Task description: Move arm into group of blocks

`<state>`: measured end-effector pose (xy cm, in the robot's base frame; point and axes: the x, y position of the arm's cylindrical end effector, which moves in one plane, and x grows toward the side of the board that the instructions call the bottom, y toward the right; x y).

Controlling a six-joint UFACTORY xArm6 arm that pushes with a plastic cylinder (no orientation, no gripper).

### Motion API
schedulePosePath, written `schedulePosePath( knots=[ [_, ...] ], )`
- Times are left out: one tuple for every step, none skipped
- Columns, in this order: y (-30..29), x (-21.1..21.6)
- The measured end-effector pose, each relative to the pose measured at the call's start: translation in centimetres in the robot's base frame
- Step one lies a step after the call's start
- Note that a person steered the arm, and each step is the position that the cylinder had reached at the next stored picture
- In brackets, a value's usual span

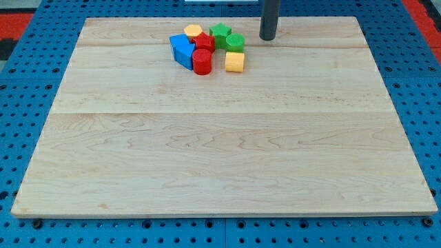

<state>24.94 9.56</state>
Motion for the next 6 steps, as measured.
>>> schedulePosePath(
  knots=[
    [-0.3,0.4],
    [-4.2,0.3],
    [-10.2,0.3],
    [-14.0,0.3],
    [-10.5,-1.0],
    [-12.8,-2.0]
  ],
)
